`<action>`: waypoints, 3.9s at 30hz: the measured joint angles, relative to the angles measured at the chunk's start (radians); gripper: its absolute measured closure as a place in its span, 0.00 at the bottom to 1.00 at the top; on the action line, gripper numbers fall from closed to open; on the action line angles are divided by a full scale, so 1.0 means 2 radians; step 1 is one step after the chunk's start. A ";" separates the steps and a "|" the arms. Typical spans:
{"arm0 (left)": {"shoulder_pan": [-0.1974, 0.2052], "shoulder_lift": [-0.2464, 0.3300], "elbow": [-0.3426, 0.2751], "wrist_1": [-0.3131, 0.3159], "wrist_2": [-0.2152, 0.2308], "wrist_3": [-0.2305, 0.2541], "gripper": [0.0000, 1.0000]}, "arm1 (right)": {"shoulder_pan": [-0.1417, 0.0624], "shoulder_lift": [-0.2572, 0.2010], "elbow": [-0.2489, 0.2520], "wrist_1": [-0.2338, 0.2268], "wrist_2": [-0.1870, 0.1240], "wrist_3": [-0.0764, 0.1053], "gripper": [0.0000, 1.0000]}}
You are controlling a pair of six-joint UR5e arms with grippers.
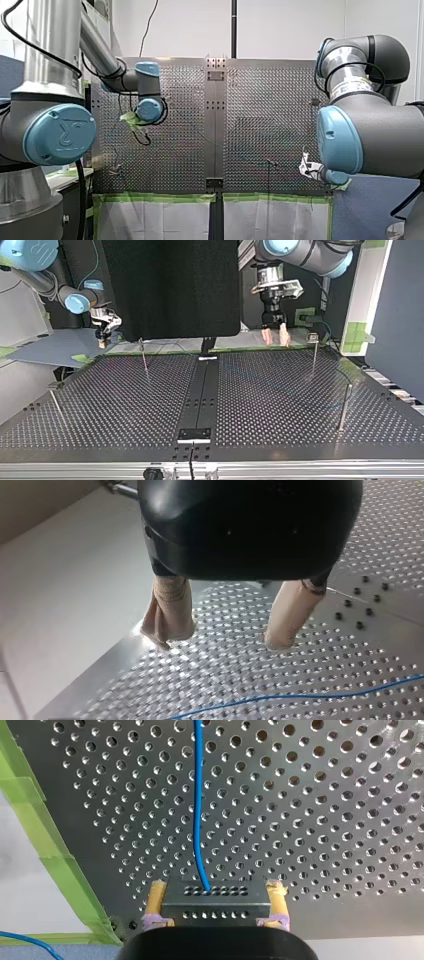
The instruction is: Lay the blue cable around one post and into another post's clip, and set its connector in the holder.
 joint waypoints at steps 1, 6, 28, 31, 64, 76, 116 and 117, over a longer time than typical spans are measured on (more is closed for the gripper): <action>0.001 0.004 -0.005 0.000 -0.001 -0.004 0.00 | 0.000 0.000 0.000 0.000 0.000 0.000 1.00; 0.003 0.027 -0.027 -0.001 -0.003 -0.027 0.00 | 0.000 0.000 0.000 0.001 0.000 0.001 1.00; 0.057 0.109 0.003 -0.046 0.017 -0.116 0.00 | 0.002 0.000 0.000 0.000 0.000 0.001 1.00; 0.071 0.110 0.003 -0.051 0.028 -0.127 0.00 | 0.002 0.000 0.000 0.000 0.000 0.001 1.00; 0.172 0.062 0.066 -0.069 0.048 -0.198 0.00 | 0.004 0.000 0.000 -0.001 -0.001 0.002 1.00; 0.191 0.041 0.080 -0.069 0.070 -0.209 0.00 | 0.006 0.000 0.000 -0.001 -0.001 0.002 1.00; 0.237 -0.037 0.189 -0.117 0.099 -0.202 0.00 | 0.012 0.000 0.000 -0.001 -0.001 0.001 1.00; 0.237 -0.040 0.192 -0.119 0.101 -0.201 0.00 | 0.012 0.000 0.000 0.000 -0.001 0.001 1.00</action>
